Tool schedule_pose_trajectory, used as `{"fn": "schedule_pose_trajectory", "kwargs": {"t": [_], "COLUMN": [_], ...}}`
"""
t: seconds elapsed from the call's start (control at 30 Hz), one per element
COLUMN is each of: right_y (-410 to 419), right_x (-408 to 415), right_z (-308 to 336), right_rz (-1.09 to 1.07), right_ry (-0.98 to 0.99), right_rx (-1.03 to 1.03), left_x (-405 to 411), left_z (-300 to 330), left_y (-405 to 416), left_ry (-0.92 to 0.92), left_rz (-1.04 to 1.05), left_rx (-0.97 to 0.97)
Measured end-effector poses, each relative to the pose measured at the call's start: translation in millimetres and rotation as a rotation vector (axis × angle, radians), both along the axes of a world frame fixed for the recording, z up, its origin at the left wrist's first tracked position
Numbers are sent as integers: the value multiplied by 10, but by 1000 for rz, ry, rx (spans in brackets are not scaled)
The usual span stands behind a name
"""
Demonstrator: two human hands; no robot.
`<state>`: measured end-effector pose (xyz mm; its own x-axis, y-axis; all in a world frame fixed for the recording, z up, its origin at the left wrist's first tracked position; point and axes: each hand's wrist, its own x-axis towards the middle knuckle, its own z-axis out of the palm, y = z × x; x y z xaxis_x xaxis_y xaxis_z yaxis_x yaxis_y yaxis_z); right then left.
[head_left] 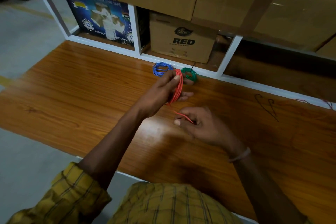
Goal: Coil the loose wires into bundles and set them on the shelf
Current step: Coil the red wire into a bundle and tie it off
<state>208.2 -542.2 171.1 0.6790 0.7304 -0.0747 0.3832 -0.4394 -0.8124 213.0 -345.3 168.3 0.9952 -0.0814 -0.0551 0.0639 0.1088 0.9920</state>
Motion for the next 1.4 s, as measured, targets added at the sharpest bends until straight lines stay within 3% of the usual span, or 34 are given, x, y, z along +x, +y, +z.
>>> {"fn": "schedule_pose_trajectory", "kwargs": {"t": [0.07,0.23,0.43,0.57,0.7,0.77,0.87,1.0,1.13,1.23,1.4], "right_y": [-100,-301,-495,-366,-172,-92,-27,49,59,1,-154], "right_x": [87,293,671,929,1062,987,728,351,133,79,80], "right_z": [153,498,793,622,119,-142,-444,-687,-439,-114,312], "right_rz": [20,55,-110,-258,-421,-424,-389,-280,-77,34,183], "right_ry": [50,15,156,153,92,164,321,343,328,257,214], "right_rx": [5,121,467,534,396,348,353,265,55,32,93], "left_x": [10,-45,-222,-343,-444,-437,-402,-329,-226,-151,-72], "left_z": [-92,-121,-153,-154,-70,-25,32,75,65,35,-16], "left_y": [16,63,131,67,-52,-78,-50,-5,-25,-44,61], "left_ry": [-28,0,101,100,58,46,39,58,51,23,-55], "left_rz": [-6,-48,-168,-364,-496,-490,-421,-305,-177,-42,103], "left_rx": [162,245,100,-162,-400,-456,-544,-601,-603,-479,49]}}
